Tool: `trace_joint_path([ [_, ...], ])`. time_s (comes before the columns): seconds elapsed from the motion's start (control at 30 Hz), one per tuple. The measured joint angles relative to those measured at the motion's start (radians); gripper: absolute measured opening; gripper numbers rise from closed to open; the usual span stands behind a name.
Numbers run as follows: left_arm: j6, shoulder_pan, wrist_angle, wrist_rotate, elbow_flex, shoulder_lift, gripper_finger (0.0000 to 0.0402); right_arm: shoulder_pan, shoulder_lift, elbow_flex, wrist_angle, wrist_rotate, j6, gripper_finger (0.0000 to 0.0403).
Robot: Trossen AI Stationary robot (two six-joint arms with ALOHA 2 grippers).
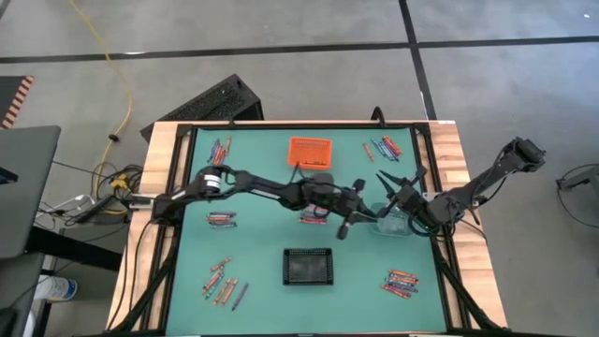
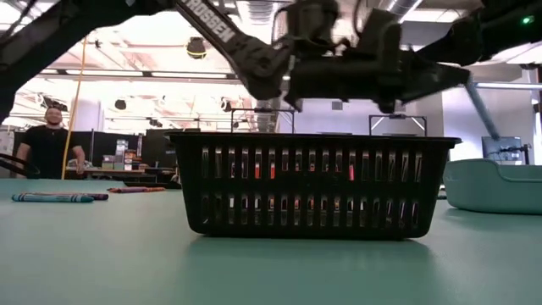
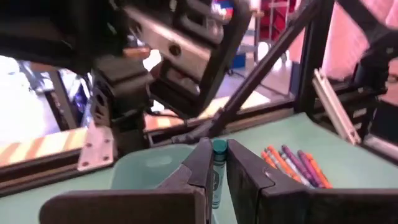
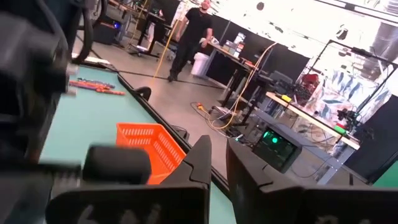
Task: Sort crayons
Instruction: Put the blue crayon into the blue bin, then put the orange crayon into the orange bin
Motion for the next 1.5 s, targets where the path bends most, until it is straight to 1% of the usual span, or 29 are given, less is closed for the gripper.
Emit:
trace_joint_path([
  [0.13,0.053,0.004,-0.071,0.0,0.073,0.029,0.0022,0.0,0.0,0.0,0.0,0.0,0.004,0.0049],
  [0.27,0.13,0.005,-0.114,-0.044,0.077,0.029,0.0022,0.0,0.0,0.0,-0.001,0.0,0.005,0.0049],
  [0.33,0.144,0.006,-0.137,-0.08,0.077,0.029,0.0022,0.0,0.0,0.0,-0.001,0.0,0.005,0.0049],
  [0.43,0.149,0.007,-0.188,-0.095,0.077,0.029,0.003,0.0,0.0,0.0,-0.001,0.0,0.006,0.0049],
  [0.53,0.171,0.008,-0.212,-0.067,0.076,0.03,0.0053,0.0,0.0,0.0,-0.001,0.0,0.008,0.0049],
  [0.6,0.176,0.008,-0.21,-0.058,0.076,0.028,0.0075,0.0,0.0,0.0,-0.001,-0.003,0.008,0.0049],
  [0.7,0.172,0.008,-0.249,-0.06,0.076,0.007,0.011,0.0,0.0,0.0,-0.001,-0.003,0.009,0.0049],
  [0.83,0.168,0.019,-0.387,-0.062,0.075,-0.067,0.0148,0.0,0.001,0.0,-0.008,-0.005,0.018,0.0049],
  [0.93,0.226,0.031,-0.599,-0.079,0.076,-0.152,0.0162,-0.001,0.001,0.0,-0.023,-0.007,0.03,0.0049],
  [1.07,0.267,0.045,-0.948,-0.197,0.076,-0.268,0.0166,-0.001,0.001,-0.001,-0.053,-0.019,0.073,0.0049],
  [1.1,0.263,0.047,-1.029,-0.23,0.076,-0.296,0.0166,-0.001,0.001,-0.001,-0.076,-0.038,0.096,0.0049],
  [1.2,0.217,0.047,-1.262,-0.372,0.076,-0.373,0.0166,-0.002,0.004,-0.001,-0.16,-0.14,0.153,0.0049],
  [1.27,0.167,0.042,-1.413,-0.472,0.076,-0.409,0.0166,-0.002,0.004,-0.001,-0.17,-0.193,0.158,0.0049],
  [1.33,0.117,0.035,-1.541,-0.551,0.069,-0.445,0.0167,-0.002,0.007,-0.001,-0.16,-0.23,0.158,0.0049],
  [1.4,0.074,0.024,-1.597,-0.601,0.026,-0.493,0.0167,-0.002,0.007,-0.001,-0.15,-0.251,0.158,0.0049],
  [1.5,0.007,-0.004,-1.602,-0.651,-0.089,-0.597,0.0167,-0.002,0.007,-0.001,-0.145,-0.271,0.169,0.0049],
])
